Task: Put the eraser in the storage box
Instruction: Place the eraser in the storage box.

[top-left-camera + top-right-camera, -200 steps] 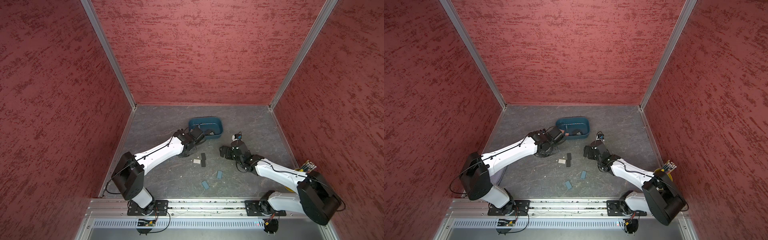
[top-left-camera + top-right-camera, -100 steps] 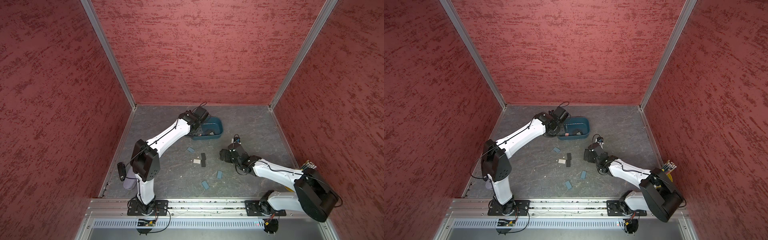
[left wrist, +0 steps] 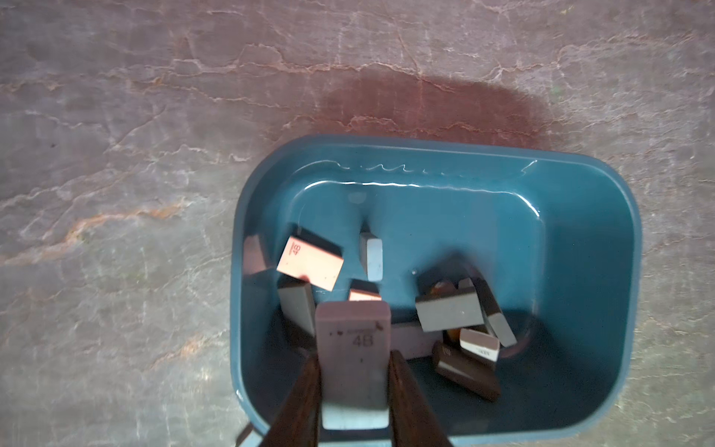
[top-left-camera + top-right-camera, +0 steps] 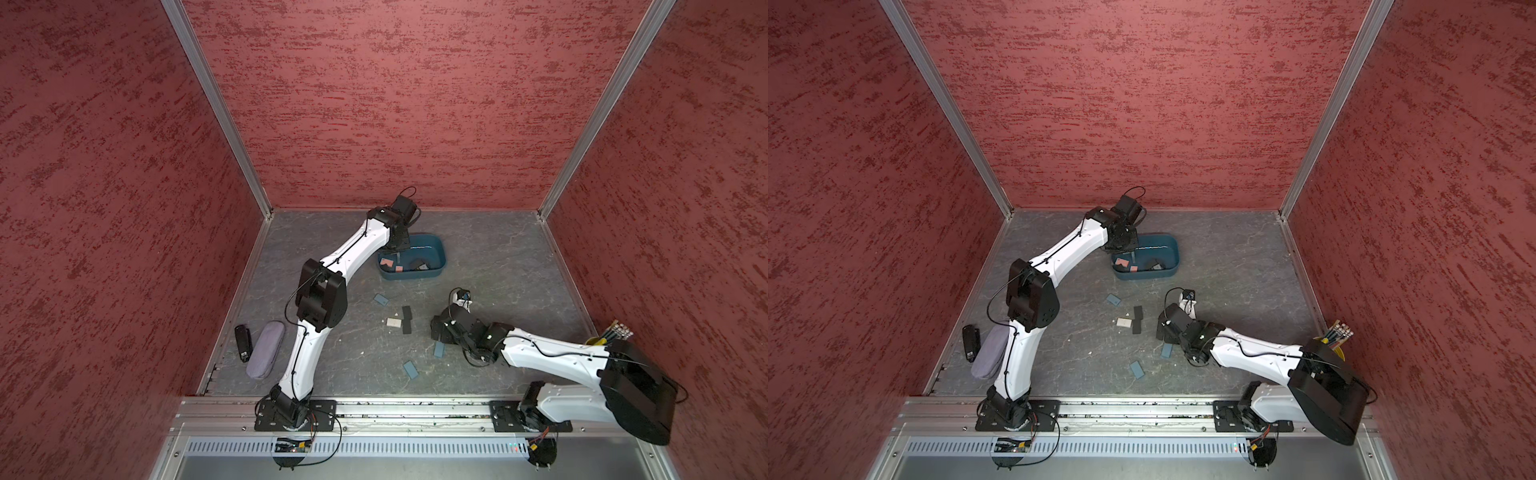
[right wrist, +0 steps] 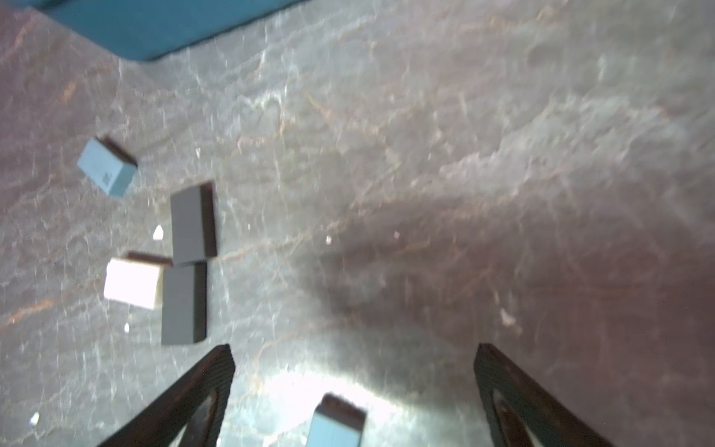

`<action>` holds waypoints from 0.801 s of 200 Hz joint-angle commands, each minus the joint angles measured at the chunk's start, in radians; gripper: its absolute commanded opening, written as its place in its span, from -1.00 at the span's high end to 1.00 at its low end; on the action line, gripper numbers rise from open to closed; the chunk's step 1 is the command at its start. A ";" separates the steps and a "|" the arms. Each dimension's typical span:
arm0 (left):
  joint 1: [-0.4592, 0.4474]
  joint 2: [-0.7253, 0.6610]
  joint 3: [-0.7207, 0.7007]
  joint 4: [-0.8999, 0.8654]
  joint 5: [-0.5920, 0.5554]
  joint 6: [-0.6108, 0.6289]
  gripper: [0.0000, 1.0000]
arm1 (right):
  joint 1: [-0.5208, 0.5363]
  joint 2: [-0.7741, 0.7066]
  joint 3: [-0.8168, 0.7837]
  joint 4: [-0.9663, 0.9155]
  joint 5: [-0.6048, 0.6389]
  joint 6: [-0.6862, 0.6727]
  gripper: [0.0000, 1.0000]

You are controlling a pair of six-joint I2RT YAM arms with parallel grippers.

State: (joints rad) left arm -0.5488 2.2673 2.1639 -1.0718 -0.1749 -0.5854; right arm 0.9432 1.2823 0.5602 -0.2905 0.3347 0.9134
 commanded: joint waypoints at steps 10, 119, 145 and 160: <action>0.006 0.041 0.023 0.000 0.012 0.053 0.37 | 0.059 0.014 0.026 -0.081 0.067 0.127 -0.94; 0.010 0.070 0.015 -0.002 0.027 0.078 0.05 | 0.157 0.073 0.062 -0.122 0.087 0.249 -0.75; 0.012 0.030 0.012 -0.022 0.012 0.088 -0.27 | 0.167 0.077 0.067 -0.142 0.091 0.282 -0.66; 0.015 -0.005 0.007 -0.045 0.014 0.086 -0.45 | 0.177 0.077 0.066 -0.146 0.092 0.299 -0.62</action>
State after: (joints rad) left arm -0.5430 2.3459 2.1685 -1.0824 -0.1570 -0.5106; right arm 1.1030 1.3533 0.5995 -0.4004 0.3954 1.1652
